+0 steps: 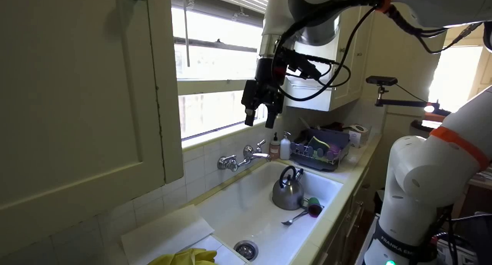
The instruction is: Move the faucet head to the right and move the right faucet handle to the left
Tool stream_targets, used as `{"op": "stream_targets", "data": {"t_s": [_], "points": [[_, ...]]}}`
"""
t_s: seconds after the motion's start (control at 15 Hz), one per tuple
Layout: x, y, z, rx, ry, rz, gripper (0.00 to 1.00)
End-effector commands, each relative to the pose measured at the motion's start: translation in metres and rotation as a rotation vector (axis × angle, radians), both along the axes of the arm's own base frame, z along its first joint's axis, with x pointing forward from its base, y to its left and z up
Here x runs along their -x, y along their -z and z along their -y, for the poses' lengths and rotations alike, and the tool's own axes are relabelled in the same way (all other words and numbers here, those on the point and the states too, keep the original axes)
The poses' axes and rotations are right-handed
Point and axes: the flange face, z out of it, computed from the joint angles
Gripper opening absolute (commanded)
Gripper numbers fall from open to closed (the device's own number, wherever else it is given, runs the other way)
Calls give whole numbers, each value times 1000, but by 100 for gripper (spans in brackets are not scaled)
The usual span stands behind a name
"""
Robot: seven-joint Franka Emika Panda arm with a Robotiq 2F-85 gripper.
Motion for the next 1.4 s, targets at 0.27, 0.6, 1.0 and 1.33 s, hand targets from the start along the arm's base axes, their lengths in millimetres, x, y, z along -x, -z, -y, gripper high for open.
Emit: {"op": "stream_targets", "data": {"t_s": [0.27, 0.6, 1.0, 1.33], "points": [[-5, 4, 5, 15, 31, -3, 100], [-47, 38, 53, 55, 201, 0, 100], [-113, 98, 123, 102, 360, 88, 100], [-148, 144, 180, 123, 471, 67, 100]]}}
